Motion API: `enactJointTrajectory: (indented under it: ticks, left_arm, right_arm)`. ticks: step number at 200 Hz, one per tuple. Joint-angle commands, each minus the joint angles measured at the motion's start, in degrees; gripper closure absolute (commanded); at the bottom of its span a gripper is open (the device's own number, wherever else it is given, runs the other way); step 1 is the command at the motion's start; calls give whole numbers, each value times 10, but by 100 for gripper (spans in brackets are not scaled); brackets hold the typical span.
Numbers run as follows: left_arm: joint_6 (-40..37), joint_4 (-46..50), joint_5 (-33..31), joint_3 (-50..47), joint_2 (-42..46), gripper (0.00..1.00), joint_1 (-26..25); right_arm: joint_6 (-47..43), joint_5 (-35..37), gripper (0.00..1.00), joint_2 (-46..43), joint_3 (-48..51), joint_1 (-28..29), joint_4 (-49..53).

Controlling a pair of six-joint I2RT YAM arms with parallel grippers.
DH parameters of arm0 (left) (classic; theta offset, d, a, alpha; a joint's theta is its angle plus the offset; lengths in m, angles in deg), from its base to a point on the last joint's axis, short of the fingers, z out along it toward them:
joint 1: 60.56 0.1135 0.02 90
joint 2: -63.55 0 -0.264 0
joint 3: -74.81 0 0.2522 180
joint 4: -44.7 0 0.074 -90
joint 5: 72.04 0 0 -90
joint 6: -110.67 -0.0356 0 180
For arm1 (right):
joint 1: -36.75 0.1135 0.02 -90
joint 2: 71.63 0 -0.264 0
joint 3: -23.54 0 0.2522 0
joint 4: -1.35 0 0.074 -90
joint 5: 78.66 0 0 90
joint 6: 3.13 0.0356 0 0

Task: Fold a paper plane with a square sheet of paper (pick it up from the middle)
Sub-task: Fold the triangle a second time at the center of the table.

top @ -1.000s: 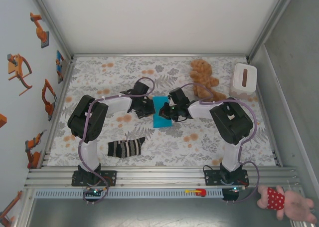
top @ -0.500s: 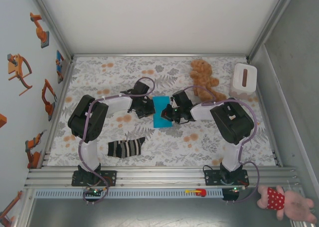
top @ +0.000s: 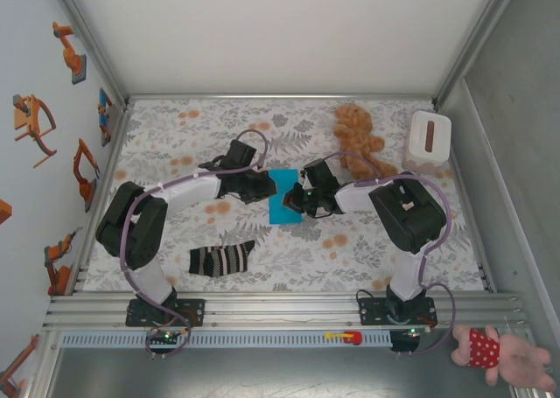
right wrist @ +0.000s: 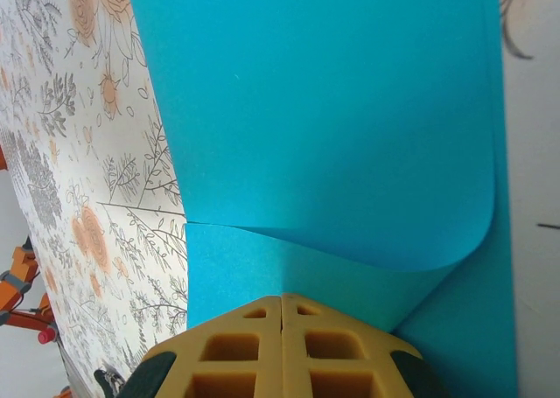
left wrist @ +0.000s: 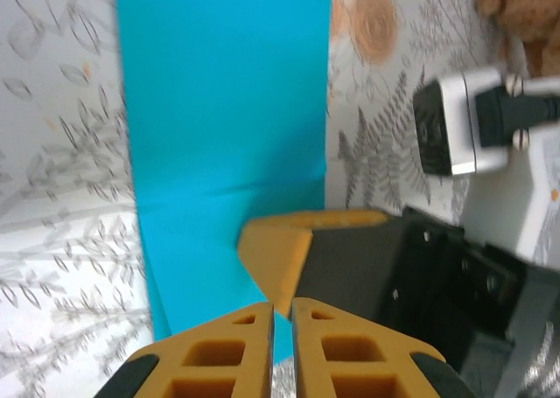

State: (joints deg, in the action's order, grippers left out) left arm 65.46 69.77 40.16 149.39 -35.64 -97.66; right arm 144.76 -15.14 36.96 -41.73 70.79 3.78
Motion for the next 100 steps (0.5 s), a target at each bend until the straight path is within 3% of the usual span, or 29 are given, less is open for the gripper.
enactJointTrajectory:
  ticks: [1, 100]
  left_arm:
    - [22, -10, 9, -30, 2, 86, -23]
    - [25, -10, -14, -27, -47, 89, -55]
  right_arm:
    - [12, 50, 100, 41, 16, -4, 103]
    - [20, 50, 100, 45, 12, -5, 113]
